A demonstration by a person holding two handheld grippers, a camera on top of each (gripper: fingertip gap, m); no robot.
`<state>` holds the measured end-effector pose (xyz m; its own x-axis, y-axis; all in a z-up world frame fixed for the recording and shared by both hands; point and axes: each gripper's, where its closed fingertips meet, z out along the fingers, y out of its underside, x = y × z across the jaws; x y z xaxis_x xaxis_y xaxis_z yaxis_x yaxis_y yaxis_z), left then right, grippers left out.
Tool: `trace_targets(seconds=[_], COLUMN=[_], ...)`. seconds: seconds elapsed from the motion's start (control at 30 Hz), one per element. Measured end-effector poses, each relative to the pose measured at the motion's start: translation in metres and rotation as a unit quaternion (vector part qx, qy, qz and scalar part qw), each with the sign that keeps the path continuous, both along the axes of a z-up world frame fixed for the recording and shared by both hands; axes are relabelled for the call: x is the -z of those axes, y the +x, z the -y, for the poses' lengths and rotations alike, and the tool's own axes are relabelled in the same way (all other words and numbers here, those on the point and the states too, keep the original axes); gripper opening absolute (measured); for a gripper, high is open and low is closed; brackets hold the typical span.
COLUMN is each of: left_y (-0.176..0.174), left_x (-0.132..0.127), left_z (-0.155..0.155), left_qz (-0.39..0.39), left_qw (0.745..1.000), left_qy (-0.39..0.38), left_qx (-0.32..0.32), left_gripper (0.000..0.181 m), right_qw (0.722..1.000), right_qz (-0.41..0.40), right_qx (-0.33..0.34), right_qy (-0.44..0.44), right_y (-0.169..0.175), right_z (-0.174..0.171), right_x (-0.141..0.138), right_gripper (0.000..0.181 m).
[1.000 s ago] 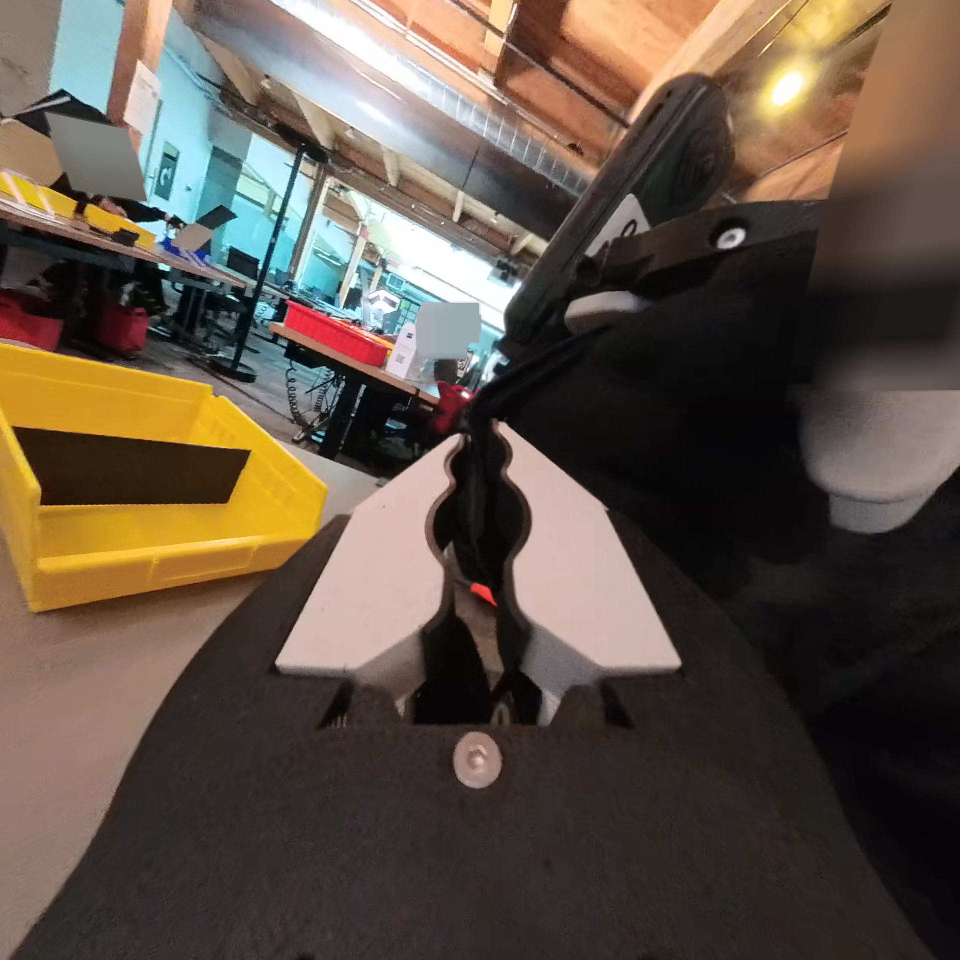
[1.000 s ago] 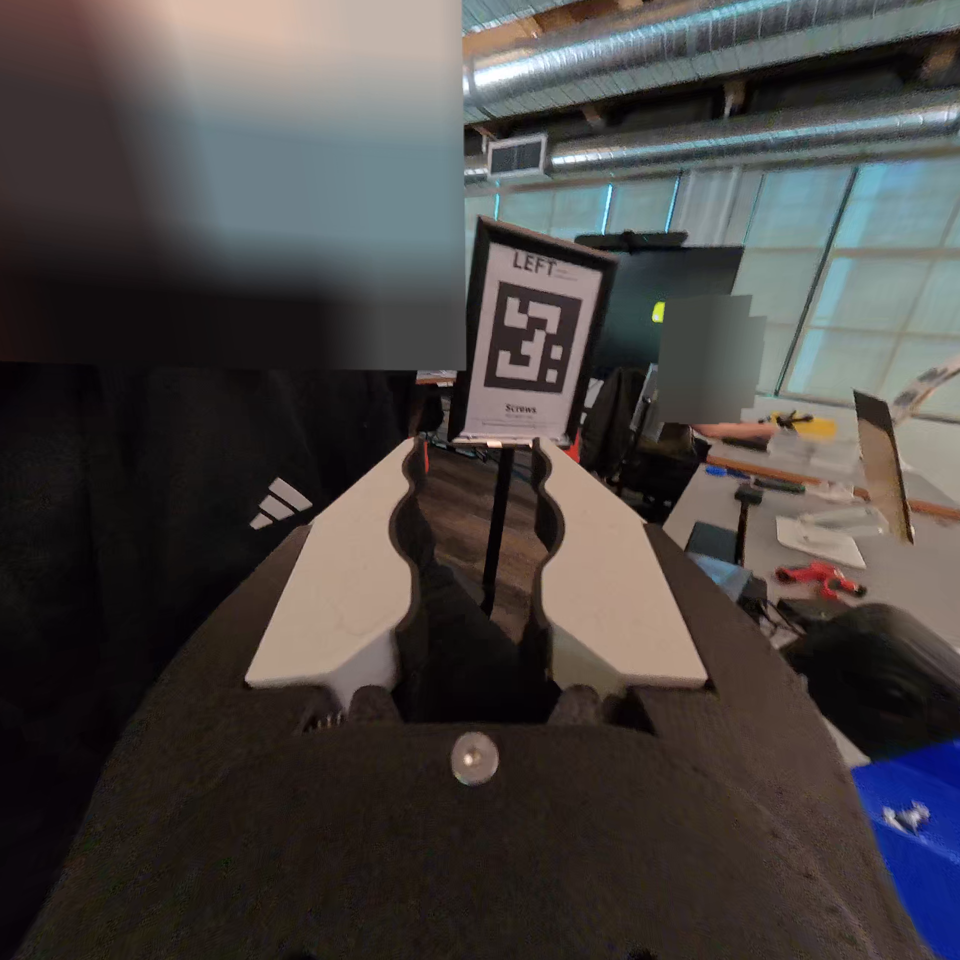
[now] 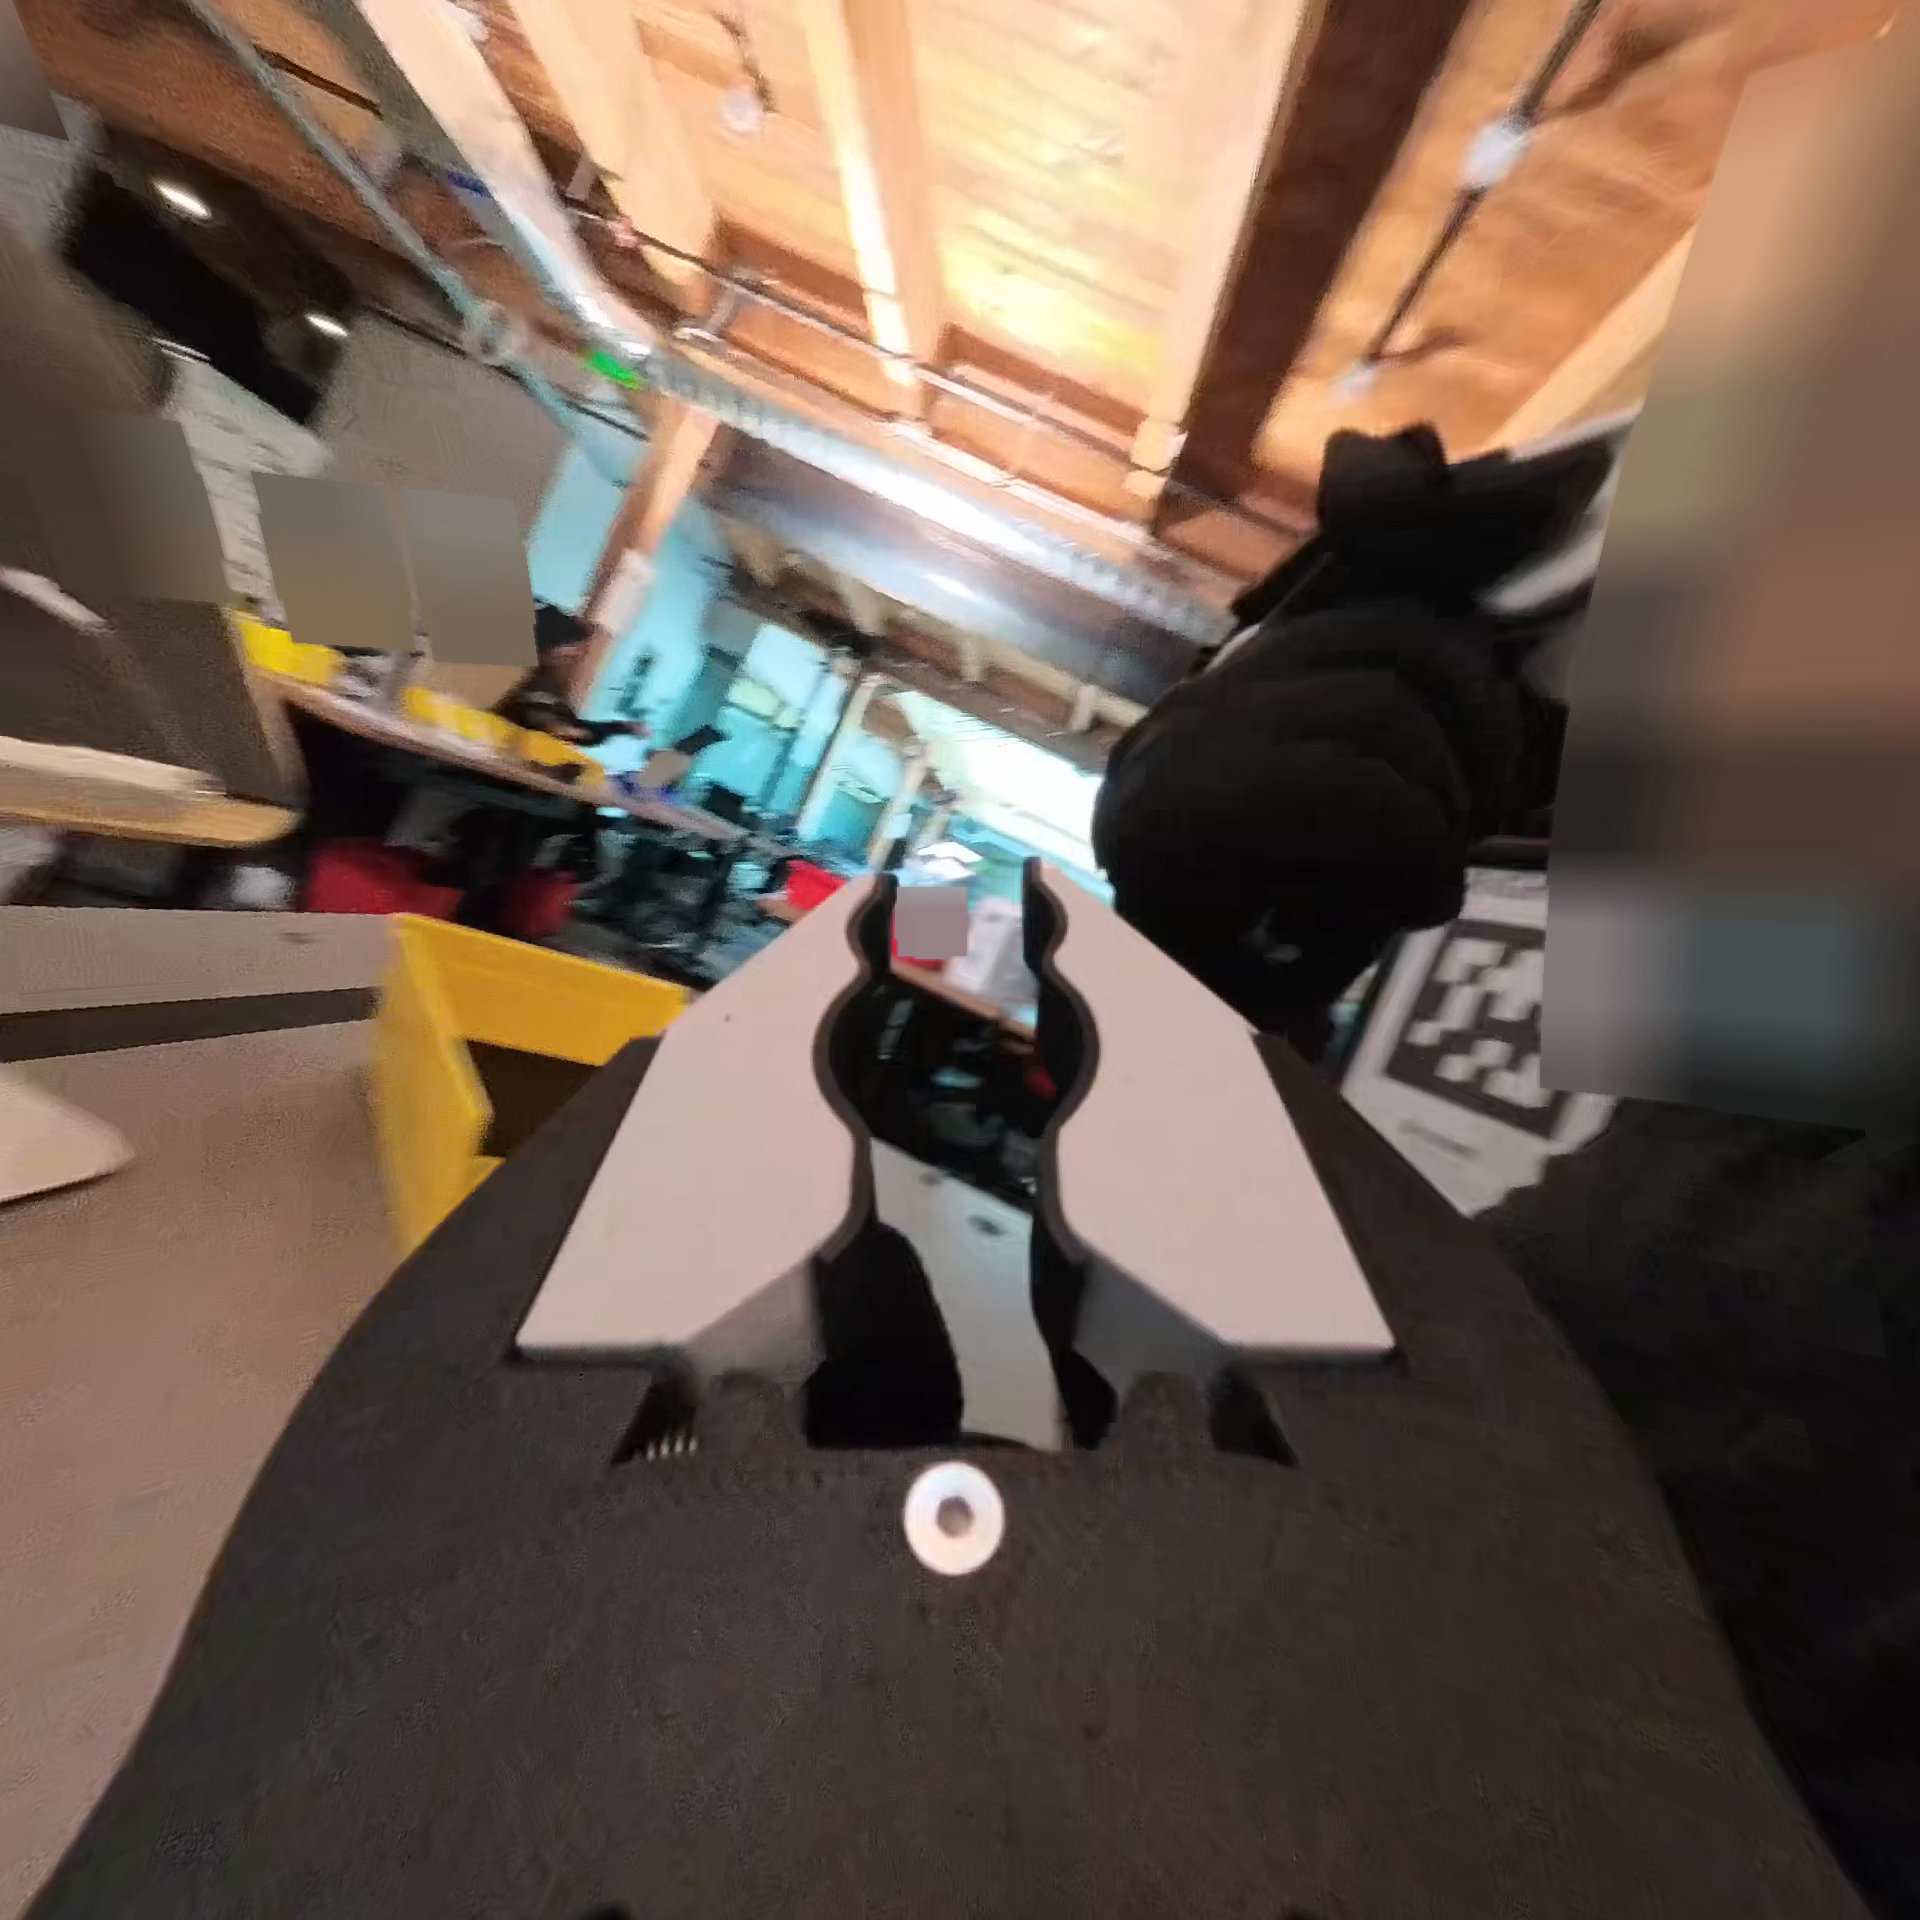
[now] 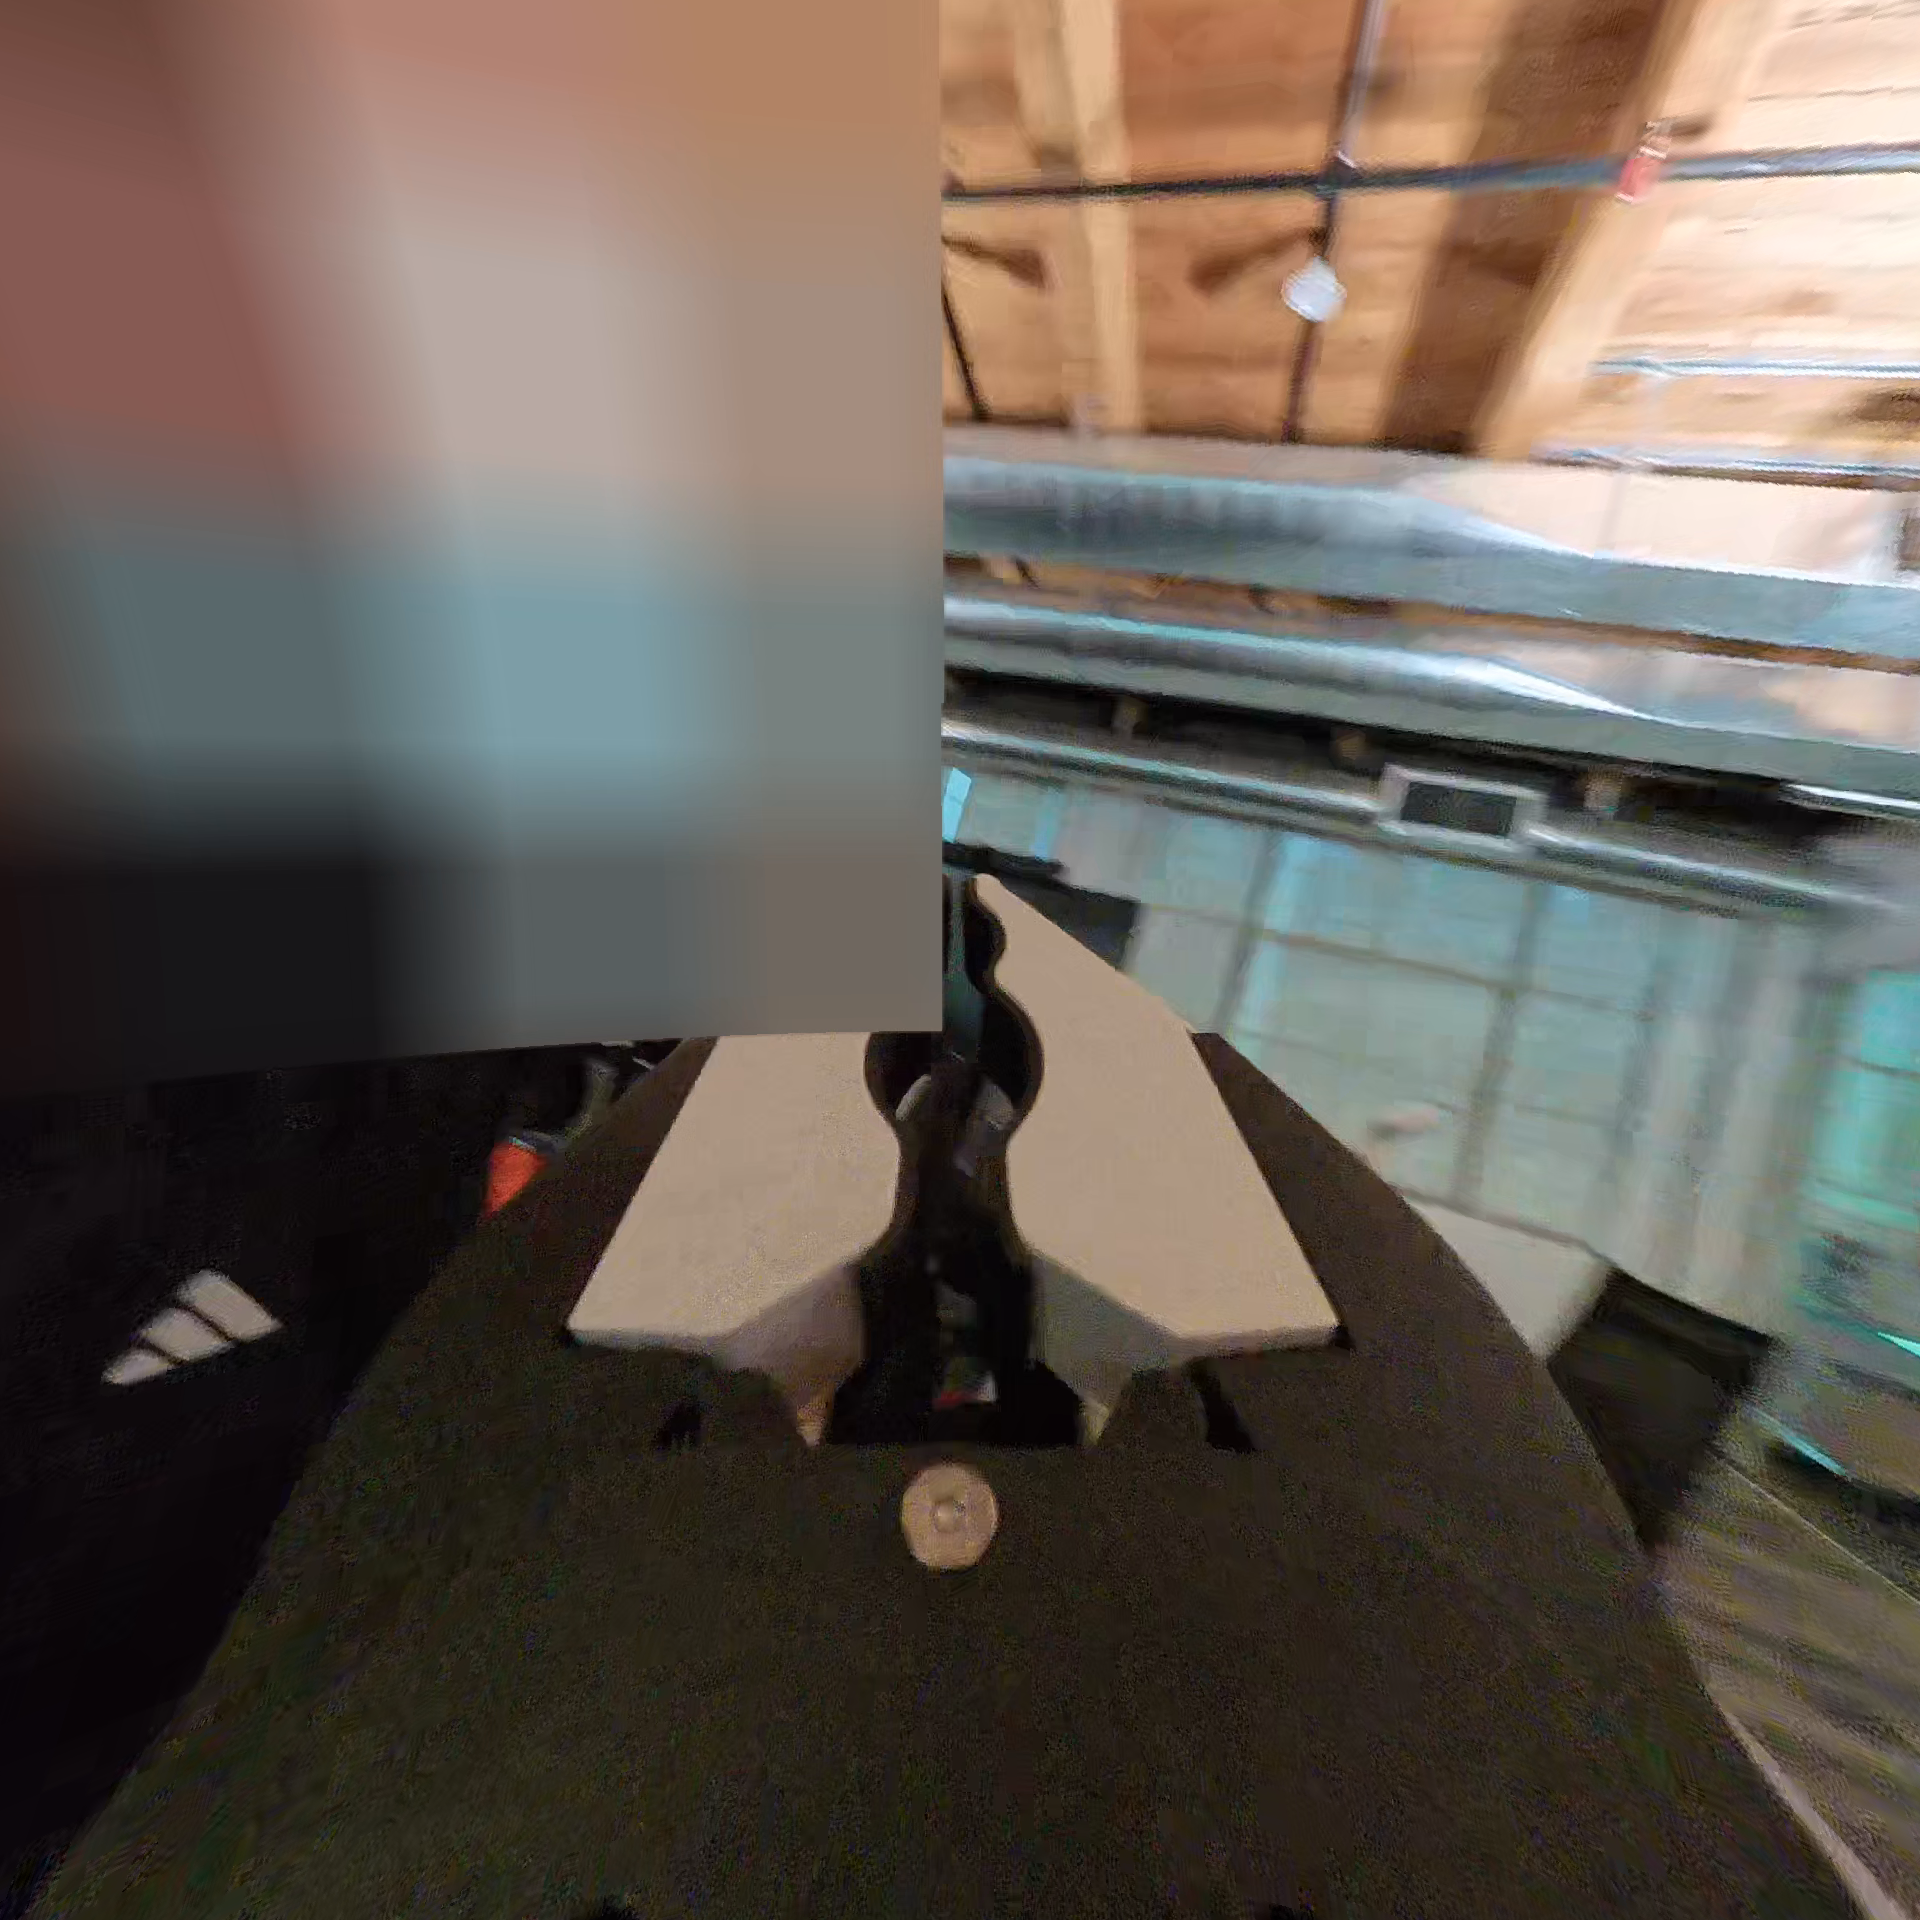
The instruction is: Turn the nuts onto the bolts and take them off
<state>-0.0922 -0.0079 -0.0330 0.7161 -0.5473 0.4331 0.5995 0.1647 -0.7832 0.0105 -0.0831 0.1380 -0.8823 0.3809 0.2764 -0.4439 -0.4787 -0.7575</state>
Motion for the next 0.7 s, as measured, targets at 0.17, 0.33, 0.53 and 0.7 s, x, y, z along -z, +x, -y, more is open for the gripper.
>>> trace_targets(seconds=[0.17,0.33,0.53,0.7], left_y=[-0.033,-0.051,-0.036,-0.034], left_x=[0.019,0.021,0.017,0.018], left_z=[-0.002,-0.022,-0.017,-0.003], left_qz=[-0.170,-0.244,-0.245,-0.253], left_qw=[0.971,0.941,0.949,0.946], left_qy=[-0.072,-0.138,-0.133,-0.124], left_qx=[-0.149,-0.192,-0.147,-0.160], left_gripper=[0.000,0.061,0.052,0.014], right_qw=[0.919,0.842,0.875,0.910], right_qz=[0.107,0.194,0.217,0.278], right_qx=[0.359,0.485,0.414,0.308], right_qy=[0.123,0.135,0.131,0.006], right_y=[-0.095,-0.140,-0.138,-0.135], right_z=[-0.066,-0.105,-0.088,-0.099], right_x=[0.054,0.105,0.128,0.124], right_gripper=[0.008,0.072,0.012,0.028])
